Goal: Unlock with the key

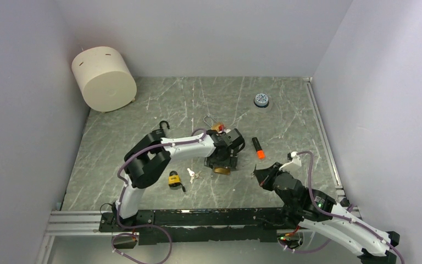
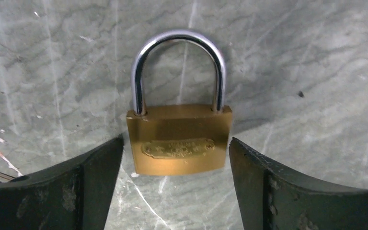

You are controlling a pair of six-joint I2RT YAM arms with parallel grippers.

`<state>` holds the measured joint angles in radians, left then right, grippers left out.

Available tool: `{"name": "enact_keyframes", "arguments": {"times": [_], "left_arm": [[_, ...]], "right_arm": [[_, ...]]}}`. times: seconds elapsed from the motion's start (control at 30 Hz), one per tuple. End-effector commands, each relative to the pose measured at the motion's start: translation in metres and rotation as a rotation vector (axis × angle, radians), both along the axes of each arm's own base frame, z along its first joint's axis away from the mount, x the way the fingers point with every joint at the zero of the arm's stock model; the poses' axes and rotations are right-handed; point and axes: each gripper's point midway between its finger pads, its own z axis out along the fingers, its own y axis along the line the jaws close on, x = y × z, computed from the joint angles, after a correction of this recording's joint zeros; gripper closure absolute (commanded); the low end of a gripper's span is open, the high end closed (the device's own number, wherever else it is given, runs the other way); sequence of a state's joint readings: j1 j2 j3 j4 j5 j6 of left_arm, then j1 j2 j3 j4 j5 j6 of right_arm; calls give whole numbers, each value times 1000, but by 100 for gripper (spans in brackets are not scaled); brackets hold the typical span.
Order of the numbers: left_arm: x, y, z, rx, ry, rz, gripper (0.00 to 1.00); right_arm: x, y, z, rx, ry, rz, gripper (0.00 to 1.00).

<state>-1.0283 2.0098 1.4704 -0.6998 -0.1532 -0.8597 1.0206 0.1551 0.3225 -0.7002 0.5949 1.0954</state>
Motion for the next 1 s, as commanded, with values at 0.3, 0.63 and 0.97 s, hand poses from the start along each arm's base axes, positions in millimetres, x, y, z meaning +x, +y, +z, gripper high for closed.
{"name": "enact_keyframes", "arguments": {"times": [0.3,0.63,0.97], "left_arm": [[4,8,-24,129,30,48,45],[-1,28,-42,267,51,61,31],[-5,50,-63,389,67,83,24]], "right_arm": [[1,17,16,35,-37,66,100],[3,20,21,37,-43,70,100],[4,24,19,40,-45,78,100]]}}
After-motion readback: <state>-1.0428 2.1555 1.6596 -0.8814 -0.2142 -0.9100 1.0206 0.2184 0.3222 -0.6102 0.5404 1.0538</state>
